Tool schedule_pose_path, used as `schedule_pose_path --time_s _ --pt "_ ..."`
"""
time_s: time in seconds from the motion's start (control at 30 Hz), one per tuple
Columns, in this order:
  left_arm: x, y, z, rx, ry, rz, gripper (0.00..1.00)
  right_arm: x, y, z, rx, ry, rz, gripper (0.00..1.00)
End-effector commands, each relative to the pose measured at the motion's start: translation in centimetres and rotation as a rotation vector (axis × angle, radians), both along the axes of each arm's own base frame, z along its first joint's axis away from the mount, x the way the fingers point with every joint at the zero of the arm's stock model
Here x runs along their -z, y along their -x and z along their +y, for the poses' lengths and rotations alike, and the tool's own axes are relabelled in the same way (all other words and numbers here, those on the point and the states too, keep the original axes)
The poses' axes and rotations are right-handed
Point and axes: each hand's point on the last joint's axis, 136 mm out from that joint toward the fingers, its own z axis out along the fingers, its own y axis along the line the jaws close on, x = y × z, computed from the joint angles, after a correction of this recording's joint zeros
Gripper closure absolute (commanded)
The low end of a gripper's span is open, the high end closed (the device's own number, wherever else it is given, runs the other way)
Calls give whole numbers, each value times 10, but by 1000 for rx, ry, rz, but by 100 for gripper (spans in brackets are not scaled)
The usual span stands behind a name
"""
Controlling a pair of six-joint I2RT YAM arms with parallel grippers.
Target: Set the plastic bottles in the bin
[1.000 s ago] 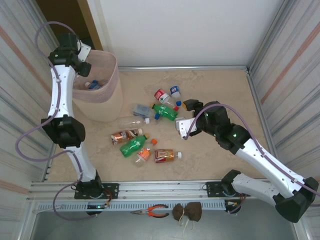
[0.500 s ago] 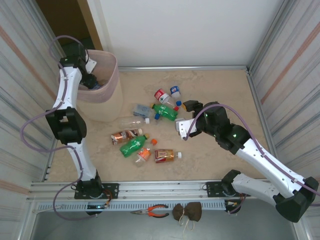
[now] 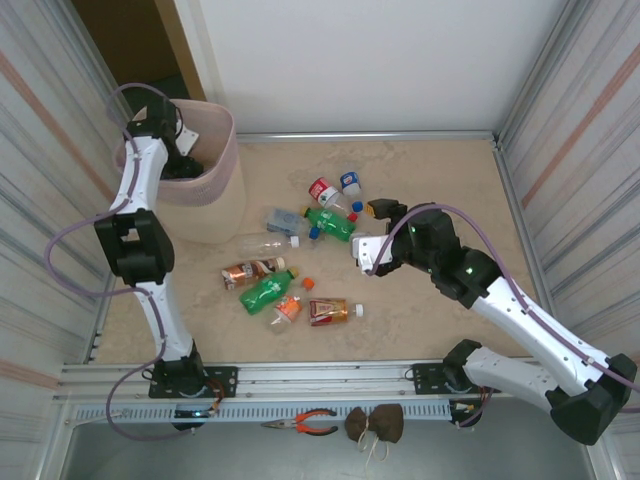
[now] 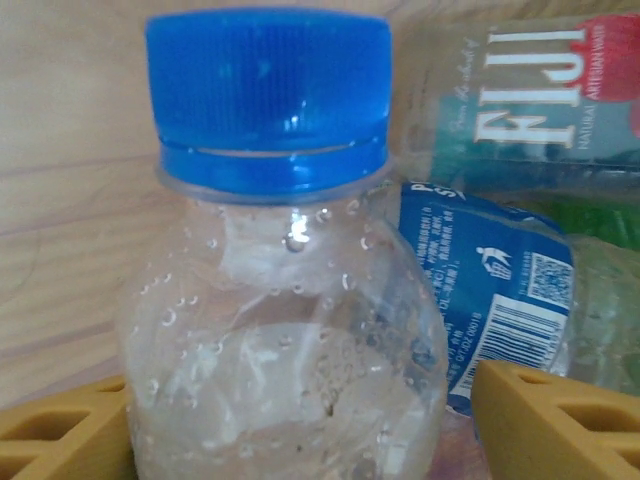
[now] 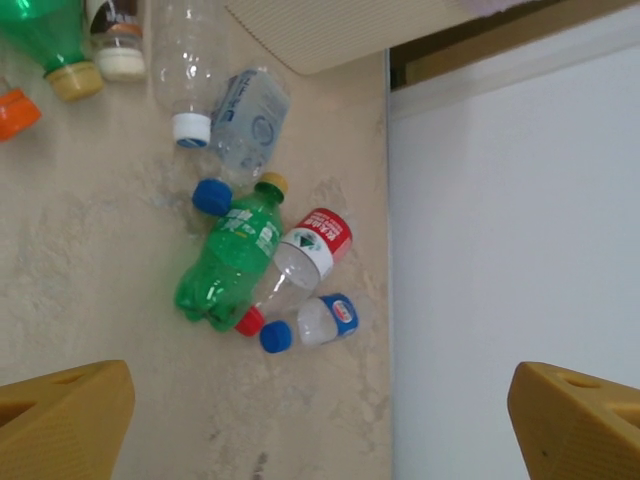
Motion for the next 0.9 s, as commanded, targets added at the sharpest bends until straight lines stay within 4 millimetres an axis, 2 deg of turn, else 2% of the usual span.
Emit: schedule_pose_path --time_s 0.0,0.17,0.27,0.3,0.4,0.5,0.67,0.87 --pt "-42 4 -8 10 50 -95 19 -23 -5 2 46 -132 45 2" --pt "-67 9 -15 18 85 -152 17 -37 -18 -5 141 -256 105 1" --pt "-80 12 -21 31 119 -184 17 -54 -28 -14 228 -369 143 2" --pt "-86 13 -23 37 130 -197 17 -51 -37 -14 271 -400 180 3" --pt "-100 17 -29 47 171 -229 17 -64 -57 -25 409 -559 258 6" --pt "-114 20 -37 55 219 -266 17 -68 -78 -36 552 -716 360 10" --pt "-138 28 -49 65 287 -322 17 -55 -104 -41 703 -843 487 15" --pt "-159 40 -56 54 366 -381 17 -20 -135 -48 887 -859 637 21"
